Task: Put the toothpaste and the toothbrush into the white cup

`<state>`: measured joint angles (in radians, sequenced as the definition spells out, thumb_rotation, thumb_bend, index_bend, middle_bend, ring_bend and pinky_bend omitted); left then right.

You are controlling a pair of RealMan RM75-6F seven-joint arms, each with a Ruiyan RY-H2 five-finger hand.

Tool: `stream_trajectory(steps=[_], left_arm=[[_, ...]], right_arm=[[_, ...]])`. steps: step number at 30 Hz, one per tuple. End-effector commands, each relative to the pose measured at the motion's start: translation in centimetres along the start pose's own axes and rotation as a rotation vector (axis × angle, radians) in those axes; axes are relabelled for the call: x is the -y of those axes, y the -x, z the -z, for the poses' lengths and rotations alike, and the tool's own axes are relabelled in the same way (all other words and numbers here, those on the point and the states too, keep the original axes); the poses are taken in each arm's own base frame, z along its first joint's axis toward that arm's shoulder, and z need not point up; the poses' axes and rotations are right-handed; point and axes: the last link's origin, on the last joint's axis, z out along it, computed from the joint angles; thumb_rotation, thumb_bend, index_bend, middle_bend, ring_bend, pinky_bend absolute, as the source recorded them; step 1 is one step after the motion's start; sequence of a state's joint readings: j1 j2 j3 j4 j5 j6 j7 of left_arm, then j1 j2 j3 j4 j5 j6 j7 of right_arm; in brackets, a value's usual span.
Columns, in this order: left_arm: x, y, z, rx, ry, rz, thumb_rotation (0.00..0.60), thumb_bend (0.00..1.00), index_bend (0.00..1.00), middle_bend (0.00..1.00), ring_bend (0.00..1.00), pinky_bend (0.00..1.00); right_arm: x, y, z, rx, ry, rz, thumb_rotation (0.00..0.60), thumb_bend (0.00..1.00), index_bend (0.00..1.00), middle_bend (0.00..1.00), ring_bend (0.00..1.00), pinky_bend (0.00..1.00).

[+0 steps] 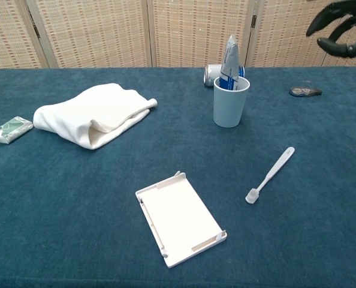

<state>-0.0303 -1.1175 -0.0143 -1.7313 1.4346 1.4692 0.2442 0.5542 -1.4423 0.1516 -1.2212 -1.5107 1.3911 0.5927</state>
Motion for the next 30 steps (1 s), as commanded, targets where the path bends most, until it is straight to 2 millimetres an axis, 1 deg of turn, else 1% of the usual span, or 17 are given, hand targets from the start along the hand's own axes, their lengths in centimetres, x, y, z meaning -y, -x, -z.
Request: stream_trajectory(steps=[1, 4, 6, 8, 11, 12, 17, 21, 24, 30], left_arm=[[-0.1, -0.1, 0.0, -0.002, 0.004, -0.001, 0.600, 0.17, 0.24, 0.08, 0.06, 0.21], [-0.1, -0.1, 0.1, -0.003, 0.003, 0.000, 0.600, 0.17, 0.24, 0.08, 0.06, 0.21], [-0.1, -0.1, 0.2, -0.001, 0.001, 0.000, 0.600, 0.17, 0.24, 0.08, 0.06, 0.21], [-0.1, -0.1, 0.2, 0.002, 0.001, 0.000, 0.600, 0.17, 0.24, 0.08, 0.06, 0.21], [0.0, -0.1, 0.4, 0.007, -0.004, -0.002, 0.600, 0.17, 0.24, 0.08, 0.06, 0.21], [0.0, -0.1, 0.4, 0.008, -0.008, -0.001, 0.600, 0.17, 0.24, 0.08, 0.06, 0.21], [0.3, -0.2, 0.6, 0.009, -0.020, 0.000, 0.600, 0.17, 0.24, 0.08, 0.06, 0.21], [0.5, 0.0, 0.8, 0.009, -0.028, 0.003, 0.600, 0.17, 0.24, 0.08, 0.06, 0.21], [0.6, 0.1, 0.8, 0.014, -0.032, 0.005, 0.600, 0.17, 0.24, 0.08, 0.06, 0.21], [0.9, 0.1, 0.9, 0.013, -0.042, 0.006, 0.600, 0.17, 0.24, 0.08, 0.06, 0.21]], right_arm=[[0.3, 0.5, 2.9, 0.126, -0.025, 0.133, 0.600, 0.31, 0.39, 0.50, 0.39, 0.48], [0.0, 1.3, 3.7, 0.221, -0.022, 0.216, 0.600, 0.31, 0.45, 0.51, 0.39, 0.48], [-0.3, 2.1, 4.0, 0.301, -0.018, 0.281, 0.600, 0.31, 0.46, 0.50, 0.39, 0.48], [-0.6, 2.9, 4.1, 0.364, -0.020, 0.347, 0.600, 0.30, 0.46, 0.46, 0.34, 0.45], [-1.0, 4.2, 4.0, 0.440, -0.036, 0.448, 0.600, 0.29, 0.46, 0.40, 0.25, 0.36], [-1.1, 4.8, 3.9, 0.463, -0.041, 0.474, 0.600, 0.29, 0.46, 0.38, 0.23, 0.35], [-1.5, 7.1, 3.2, 0.536, -0.070, 0.563, 0.600, 0.29, 0.46, 0.33, 0.16, 0.28], [-1.6, 8.8, 3.1, 0.568, -0.119, 0.623, 0.600, 0.29, 0.46, 0.31, 0.13, 0.23], [-1.5, 9.8, 3.1, 0.577, -0.151, 0.653, 0.600, 0.29, 0.46, 0.30, 0.12, 0.21], [-1.5, 10.8, 2.9, 0.572, -0.209, 0.713, 0.600, 0.29, 0.46, 0.30, 0.11, 0.19]])
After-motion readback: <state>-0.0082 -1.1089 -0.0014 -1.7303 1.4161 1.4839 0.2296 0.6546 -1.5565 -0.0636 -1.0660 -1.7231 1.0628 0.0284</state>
